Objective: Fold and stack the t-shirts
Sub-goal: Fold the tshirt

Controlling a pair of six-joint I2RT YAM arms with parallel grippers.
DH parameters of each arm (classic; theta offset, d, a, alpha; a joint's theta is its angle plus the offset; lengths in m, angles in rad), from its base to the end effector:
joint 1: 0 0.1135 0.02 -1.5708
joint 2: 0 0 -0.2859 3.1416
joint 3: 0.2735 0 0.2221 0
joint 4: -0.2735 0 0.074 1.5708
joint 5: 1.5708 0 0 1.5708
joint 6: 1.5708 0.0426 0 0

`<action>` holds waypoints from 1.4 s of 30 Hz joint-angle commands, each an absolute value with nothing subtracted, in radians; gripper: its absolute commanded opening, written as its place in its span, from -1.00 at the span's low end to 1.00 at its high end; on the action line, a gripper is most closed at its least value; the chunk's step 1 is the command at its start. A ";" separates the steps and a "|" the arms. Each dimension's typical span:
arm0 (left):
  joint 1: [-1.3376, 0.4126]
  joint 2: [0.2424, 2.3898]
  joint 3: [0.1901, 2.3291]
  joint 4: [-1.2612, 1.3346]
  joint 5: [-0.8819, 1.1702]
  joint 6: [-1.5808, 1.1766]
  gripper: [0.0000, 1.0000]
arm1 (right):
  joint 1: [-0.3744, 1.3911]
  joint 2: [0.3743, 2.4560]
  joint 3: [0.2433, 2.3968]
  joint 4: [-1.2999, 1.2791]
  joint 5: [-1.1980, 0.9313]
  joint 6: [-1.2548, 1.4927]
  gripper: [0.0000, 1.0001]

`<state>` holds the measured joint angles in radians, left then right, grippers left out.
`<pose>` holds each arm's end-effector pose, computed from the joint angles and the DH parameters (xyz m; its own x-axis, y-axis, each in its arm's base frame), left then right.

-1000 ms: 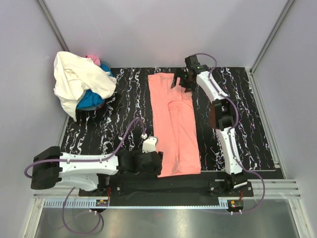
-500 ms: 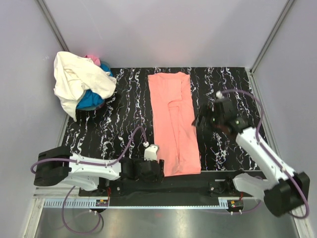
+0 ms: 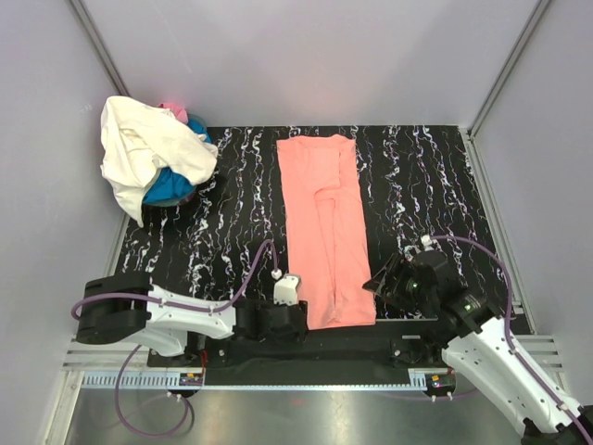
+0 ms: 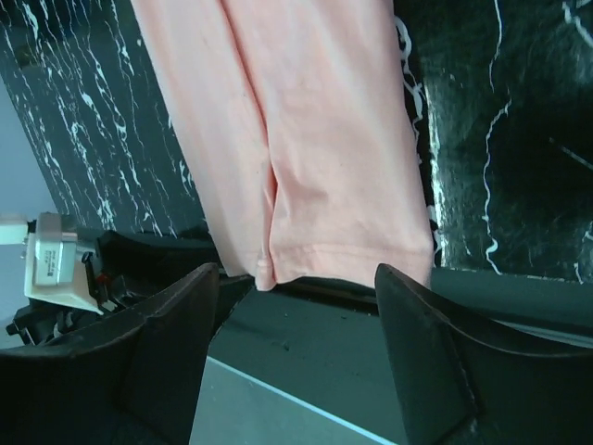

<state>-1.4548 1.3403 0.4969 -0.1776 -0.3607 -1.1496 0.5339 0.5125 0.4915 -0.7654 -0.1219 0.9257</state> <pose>0.0382 -0.1981 0.1749 -0.8690 0.0803 -0.4882 0.2812 0.8920 -0.3538 0.0559 0.0391 0.2269 -0.8291 0.4312 -0.3560 0.1387 0.7753 0.6162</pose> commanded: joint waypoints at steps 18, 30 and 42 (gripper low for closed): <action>-1.474 1.120 0.414 -0.184 -0.492 -1.198 0.66 | 0.722 0.709 0.417 -0.762 0.071 1.042 0.52; -1.473 1.170 0.414 -0.149 -0.525 -1.201 0.66 | 0.767 0.861 0.399 -0.634 0.037 1.054 0.01; -1.463 1.187 0.368 -0.049 -0.528 -1.195 0.62 | 0.779 0.857 0.376 -0.620 0.037 1.052 -0.63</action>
<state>-1.4719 1.1812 0.3817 -0.1188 -0.4492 -1.2018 0.7670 0.8555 0.3744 -0.6537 0.0181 1.0451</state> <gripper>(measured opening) 0.819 0.195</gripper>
